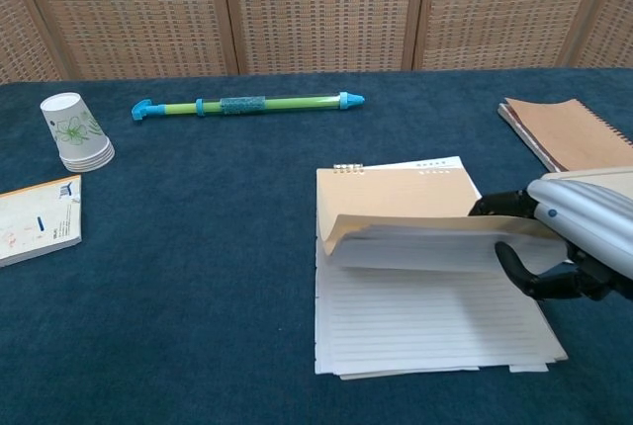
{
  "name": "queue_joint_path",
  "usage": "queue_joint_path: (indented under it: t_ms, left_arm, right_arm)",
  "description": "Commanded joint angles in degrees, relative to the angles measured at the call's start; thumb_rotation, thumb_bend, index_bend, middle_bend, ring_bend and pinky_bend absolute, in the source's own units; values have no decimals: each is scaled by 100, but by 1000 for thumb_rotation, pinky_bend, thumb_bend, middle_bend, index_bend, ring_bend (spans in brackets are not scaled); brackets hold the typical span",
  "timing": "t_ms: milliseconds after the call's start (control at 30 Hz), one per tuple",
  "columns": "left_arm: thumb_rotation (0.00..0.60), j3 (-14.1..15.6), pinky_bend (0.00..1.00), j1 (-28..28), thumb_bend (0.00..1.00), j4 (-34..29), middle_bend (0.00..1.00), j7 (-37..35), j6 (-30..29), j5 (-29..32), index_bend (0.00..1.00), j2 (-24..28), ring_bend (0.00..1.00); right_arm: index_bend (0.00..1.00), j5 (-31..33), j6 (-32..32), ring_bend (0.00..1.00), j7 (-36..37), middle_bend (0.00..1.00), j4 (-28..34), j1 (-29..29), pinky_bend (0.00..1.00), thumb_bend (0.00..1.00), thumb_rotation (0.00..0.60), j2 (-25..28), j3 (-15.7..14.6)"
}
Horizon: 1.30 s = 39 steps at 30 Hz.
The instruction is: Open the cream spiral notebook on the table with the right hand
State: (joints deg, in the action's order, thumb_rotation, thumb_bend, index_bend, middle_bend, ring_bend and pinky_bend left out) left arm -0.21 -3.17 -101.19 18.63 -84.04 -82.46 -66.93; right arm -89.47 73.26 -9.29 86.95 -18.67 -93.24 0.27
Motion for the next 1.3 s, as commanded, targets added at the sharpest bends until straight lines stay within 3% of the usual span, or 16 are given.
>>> queue_joint_path:
  t_ms: [33,267,533,867,1133,1167,1200,1300]
  left_arm:
    - [600,5,0,0,120,-1,0,12,1,-6,0,-2,0]
    - [600,42,0,0,119,14,0,89,4,-58,0,-42,0]
    - [600,31,0,19,120,-1,0,62,-49,-76,0,-29,0]
    - [600,15,0,14,119,19,0,39,-55,-82,0,-39,0]
    - [600,2,0,4,119,65,0,19,-39,-68,0,-57,0]
    - [600,-2,0,1,119,82,0,16,-27,-51,0,-68,0]
    - [600,-16,0,-21,119,128,0,17,31,5,0,-92,0]
    - [600,-38,0,-55,119,202,0,10,111,81,0,-135,0]
  right_arm:
    - [588,-235,158,493,-20,524,192,143,525,803,600,259,-279]
    - [589,-581,505,498,149,526,296,450,525,805,600,480,-709]
    - [591,-867,713,500,203,528,218,681,526,807,600,634,-1001]
    - [592,-1015,691,501,126,529,245,752,526,806,600,638,-1023]
    - [595,-892,587,501,237,529,240,535,531,806,600,529,-557]
    - [595,-816,544,501,228,529,266,461,531,806,600,527,-405]
    - [596,-606,392,502,196,530,306,279,531,806,600,542,-70]
    - [597,-296,132,501,131,530,393,34,531,806,600,615,323]
